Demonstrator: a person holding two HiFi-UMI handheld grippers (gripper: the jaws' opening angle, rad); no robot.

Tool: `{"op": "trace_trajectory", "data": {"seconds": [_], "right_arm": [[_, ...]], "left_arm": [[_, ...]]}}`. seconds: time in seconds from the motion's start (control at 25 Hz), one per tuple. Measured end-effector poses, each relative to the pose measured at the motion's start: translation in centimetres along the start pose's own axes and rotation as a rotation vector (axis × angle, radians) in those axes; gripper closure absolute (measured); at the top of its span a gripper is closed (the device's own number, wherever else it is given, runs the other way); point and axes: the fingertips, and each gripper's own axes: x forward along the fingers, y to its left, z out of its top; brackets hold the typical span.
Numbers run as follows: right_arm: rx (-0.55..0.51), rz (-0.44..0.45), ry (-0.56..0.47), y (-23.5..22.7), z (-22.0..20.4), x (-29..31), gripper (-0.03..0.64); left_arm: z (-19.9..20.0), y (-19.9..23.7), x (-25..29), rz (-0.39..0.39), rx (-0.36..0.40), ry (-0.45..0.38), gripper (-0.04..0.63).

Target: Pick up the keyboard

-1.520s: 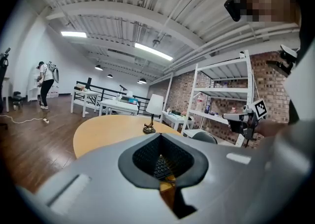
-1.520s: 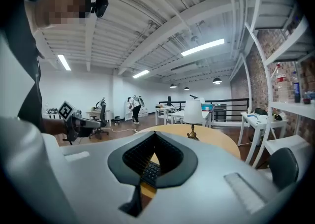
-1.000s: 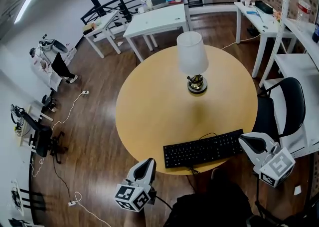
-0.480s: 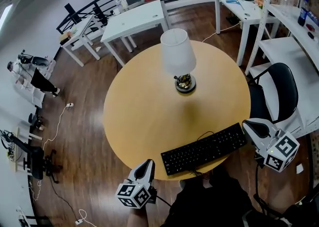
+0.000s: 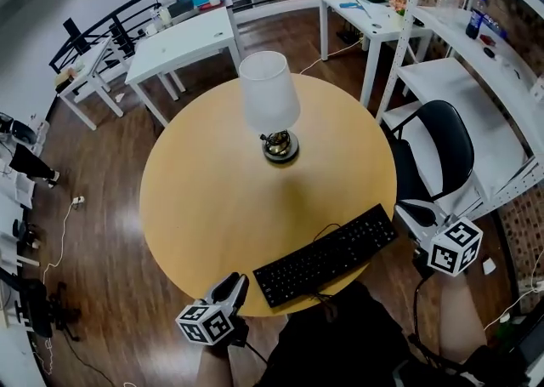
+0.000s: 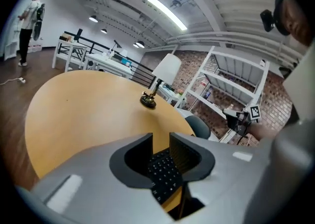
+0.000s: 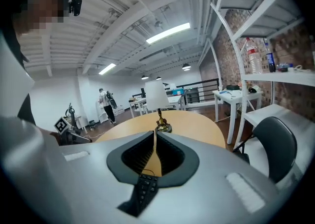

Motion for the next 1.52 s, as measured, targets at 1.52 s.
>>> {"op": "trace_trajectory", "data": {"seconds": [1.52], "right_arm": [[0.286, 0.162, 0.575, -13.8, -21.8, 7.0, 0.39]], "left_arm": [[-11.8, 3.9, 8.7, 0.1, -0.236, 0.352, 0.318]]}}
